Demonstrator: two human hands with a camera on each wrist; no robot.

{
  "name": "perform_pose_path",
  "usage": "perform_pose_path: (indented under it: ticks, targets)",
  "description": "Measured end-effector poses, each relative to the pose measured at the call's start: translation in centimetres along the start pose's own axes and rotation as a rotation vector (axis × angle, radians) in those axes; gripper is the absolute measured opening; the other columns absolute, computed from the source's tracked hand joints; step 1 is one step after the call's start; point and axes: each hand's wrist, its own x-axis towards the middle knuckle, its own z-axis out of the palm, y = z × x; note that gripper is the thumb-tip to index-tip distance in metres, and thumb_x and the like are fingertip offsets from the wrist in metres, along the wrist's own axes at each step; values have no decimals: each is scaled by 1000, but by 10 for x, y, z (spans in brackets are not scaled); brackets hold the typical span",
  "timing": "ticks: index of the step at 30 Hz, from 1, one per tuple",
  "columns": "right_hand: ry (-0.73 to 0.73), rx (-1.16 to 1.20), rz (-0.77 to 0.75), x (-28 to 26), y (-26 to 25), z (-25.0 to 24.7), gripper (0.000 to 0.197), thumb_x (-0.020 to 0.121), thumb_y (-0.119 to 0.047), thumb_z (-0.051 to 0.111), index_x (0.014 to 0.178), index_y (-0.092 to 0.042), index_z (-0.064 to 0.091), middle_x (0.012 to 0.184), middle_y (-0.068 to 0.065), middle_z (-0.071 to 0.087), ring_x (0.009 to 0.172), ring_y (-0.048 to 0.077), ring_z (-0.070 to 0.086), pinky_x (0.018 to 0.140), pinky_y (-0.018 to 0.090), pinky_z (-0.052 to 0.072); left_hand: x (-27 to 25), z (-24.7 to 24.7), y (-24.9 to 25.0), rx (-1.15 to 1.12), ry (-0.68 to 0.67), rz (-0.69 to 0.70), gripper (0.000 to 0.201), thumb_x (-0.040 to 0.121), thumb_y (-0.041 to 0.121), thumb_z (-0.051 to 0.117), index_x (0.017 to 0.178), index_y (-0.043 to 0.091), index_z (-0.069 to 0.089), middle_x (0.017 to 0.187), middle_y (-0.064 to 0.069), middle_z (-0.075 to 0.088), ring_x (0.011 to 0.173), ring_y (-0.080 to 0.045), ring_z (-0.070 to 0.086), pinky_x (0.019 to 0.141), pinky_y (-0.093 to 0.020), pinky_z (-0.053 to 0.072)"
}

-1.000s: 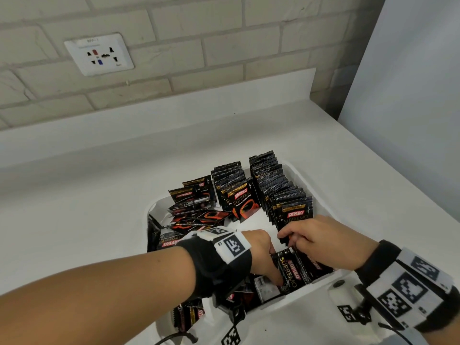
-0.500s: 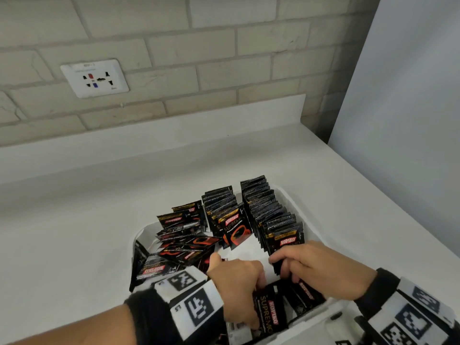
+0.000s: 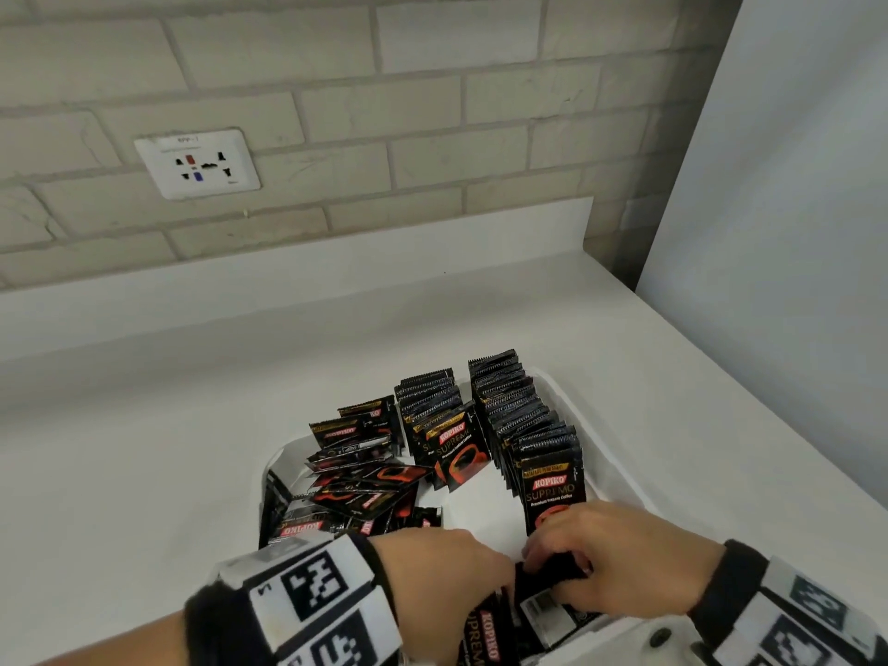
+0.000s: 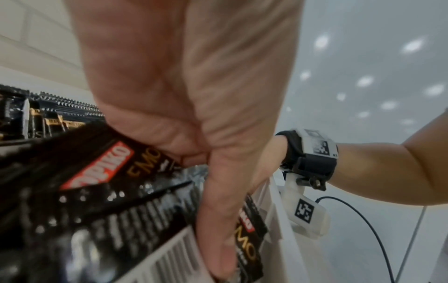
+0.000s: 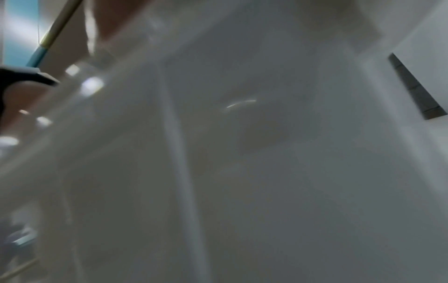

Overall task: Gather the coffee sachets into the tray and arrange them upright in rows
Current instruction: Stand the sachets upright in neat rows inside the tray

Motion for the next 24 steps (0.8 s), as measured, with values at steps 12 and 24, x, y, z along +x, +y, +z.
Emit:
perform_pose_path:
  ticks: [12,24]
  targets:
    - [60,88,18,-5,-10,-6,32,82,-30,66,112,-38,60,95,-24,51,89,-17,44,74,7,34,-10,-10,-22,-404,274,80,45,77,13,73,116,27,56,102,11,59,65,3,46,59,-1,34]
    - [215,271,-2,-17,-12,-11,12,81,-16,69,81,-28,71,81,-12,60,66,-3,53,60,9,36,-46,-15,-56,-1049,720,81,36,65,2,76,87,28,63,76,11,71,70,-4,67,68,-18,53]
